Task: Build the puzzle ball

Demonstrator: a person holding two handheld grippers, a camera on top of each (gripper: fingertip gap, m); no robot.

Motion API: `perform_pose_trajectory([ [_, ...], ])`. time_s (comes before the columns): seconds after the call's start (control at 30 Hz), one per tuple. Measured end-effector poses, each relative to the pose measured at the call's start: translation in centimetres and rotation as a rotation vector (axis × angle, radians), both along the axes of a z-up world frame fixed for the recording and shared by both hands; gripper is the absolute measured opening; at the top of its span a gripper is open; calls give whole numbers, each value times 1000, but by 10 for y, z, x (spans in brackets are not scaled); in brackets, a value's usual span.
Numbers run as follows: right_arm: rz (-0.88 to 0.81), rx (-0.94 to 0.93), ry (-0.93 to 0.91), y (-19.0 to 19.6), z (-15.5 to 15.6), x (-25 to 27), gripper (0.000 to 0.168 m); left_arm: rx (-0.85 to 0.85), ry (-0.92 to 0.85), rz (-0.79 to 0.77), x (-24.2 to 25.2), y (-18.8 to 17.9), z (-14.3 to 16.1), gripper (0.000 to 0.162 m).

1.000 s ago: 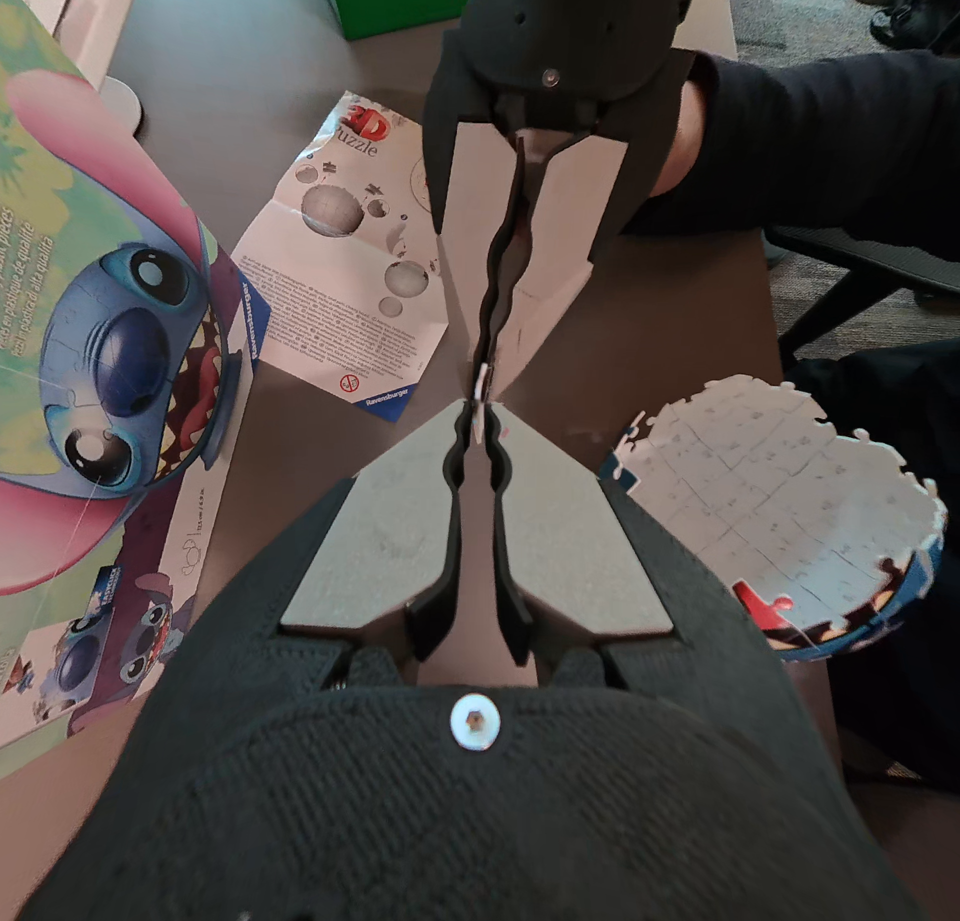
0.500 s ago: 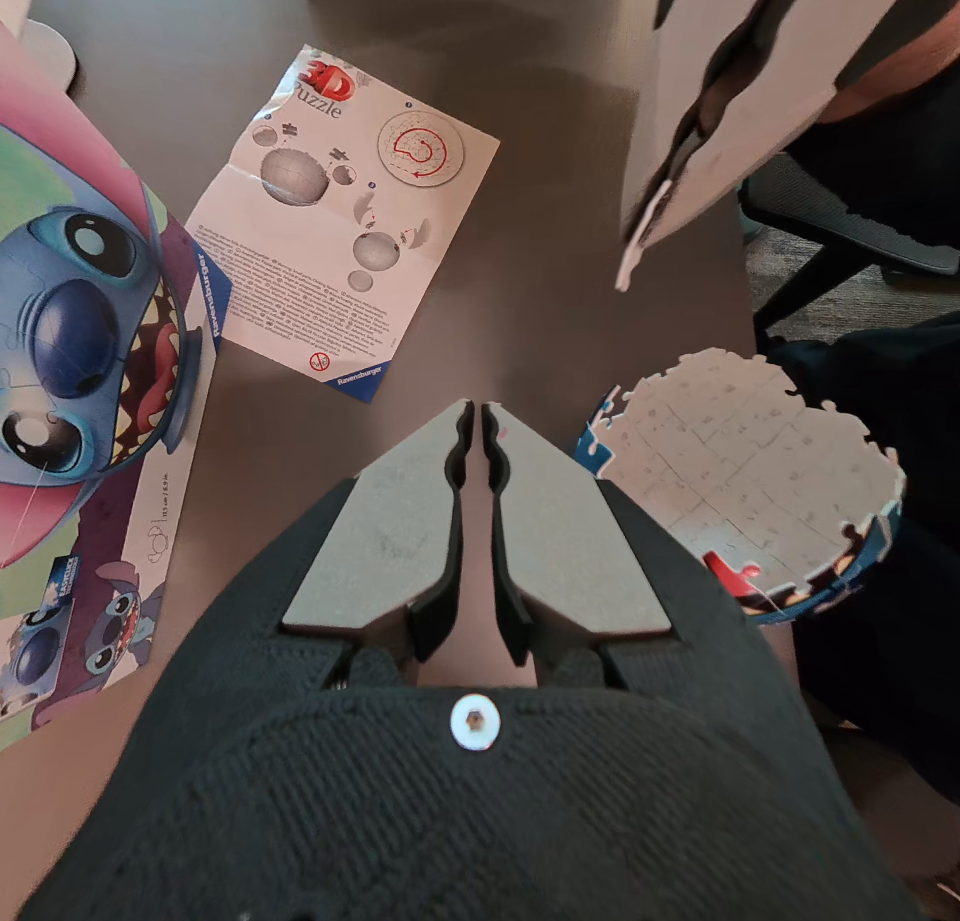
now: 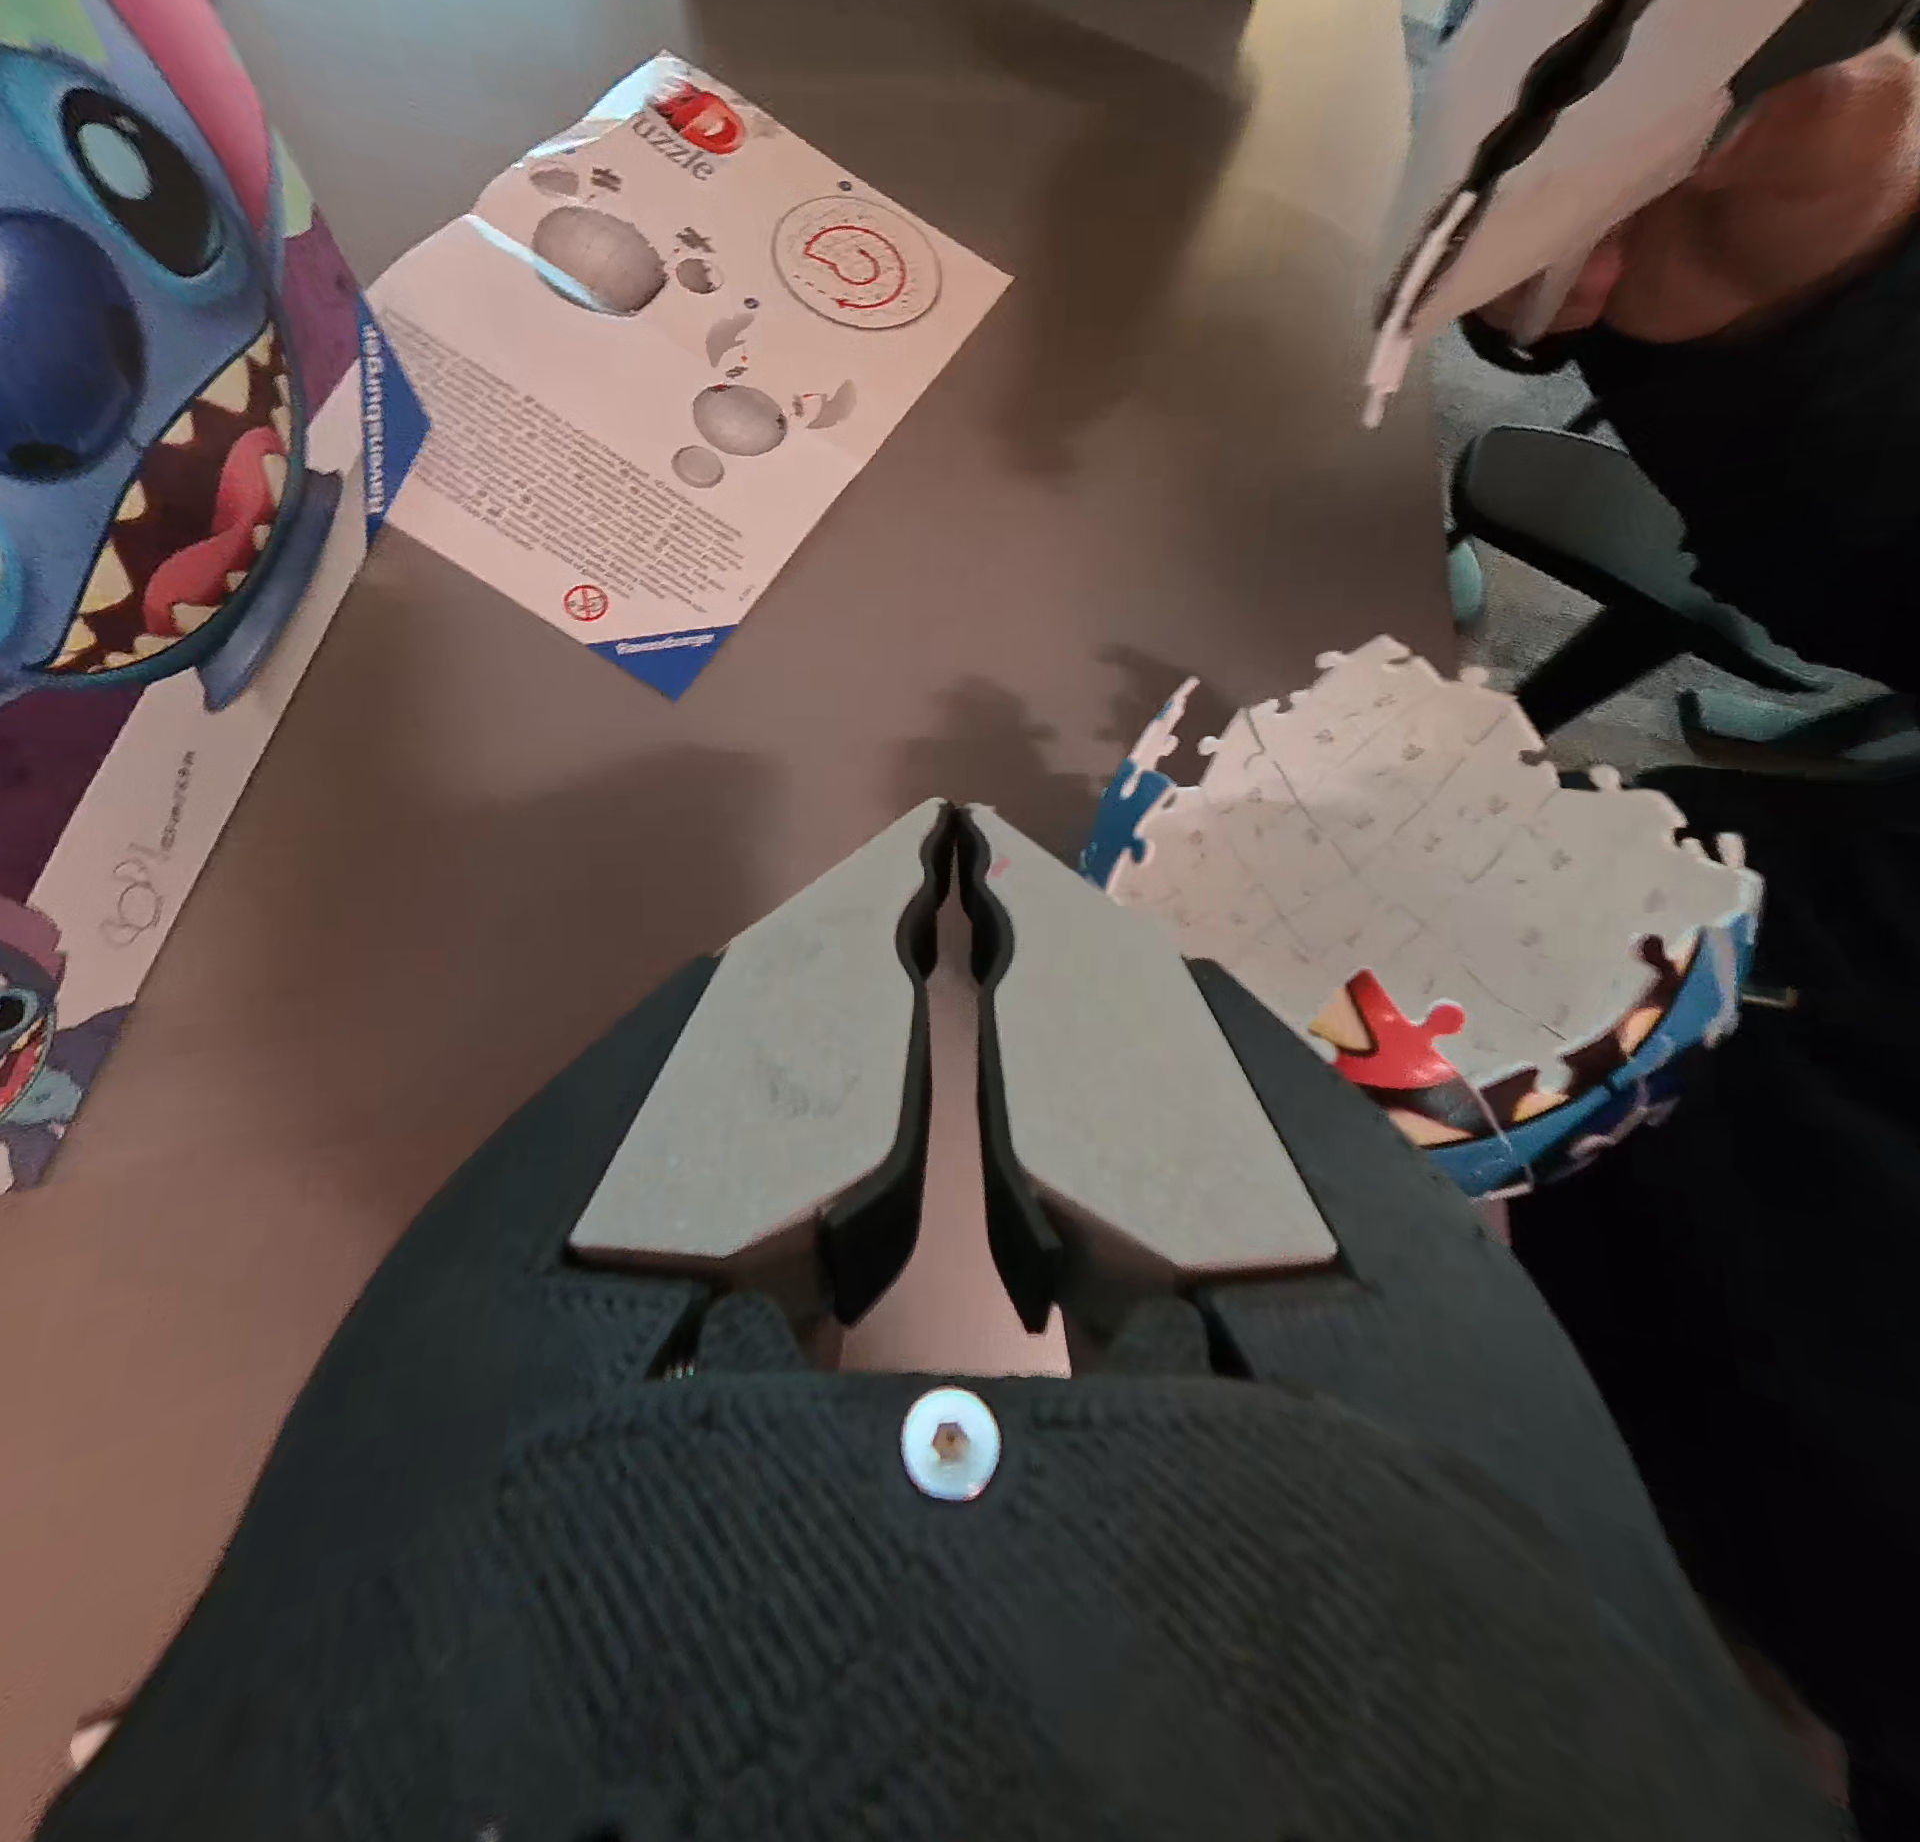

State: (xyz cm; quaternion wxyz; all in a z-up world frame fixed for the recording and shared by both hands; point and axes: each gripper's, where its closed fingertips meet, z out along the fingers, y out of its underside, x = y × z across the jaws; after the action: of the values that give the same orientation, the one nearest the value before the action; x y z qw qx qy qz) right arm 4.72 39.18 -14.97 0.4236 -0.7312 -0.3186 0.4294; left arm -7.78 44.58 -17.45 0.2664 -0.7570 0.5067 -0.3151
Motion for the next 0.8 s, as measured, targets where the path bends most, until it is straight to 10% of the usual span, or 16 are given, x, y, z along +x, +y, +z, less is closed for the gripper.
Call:
perform_pose_trajectory([
  [0.8, 27, 10, 40, -16, 0, 0, 0, -127, -340, -115, -33, -68, 2, 1],
])
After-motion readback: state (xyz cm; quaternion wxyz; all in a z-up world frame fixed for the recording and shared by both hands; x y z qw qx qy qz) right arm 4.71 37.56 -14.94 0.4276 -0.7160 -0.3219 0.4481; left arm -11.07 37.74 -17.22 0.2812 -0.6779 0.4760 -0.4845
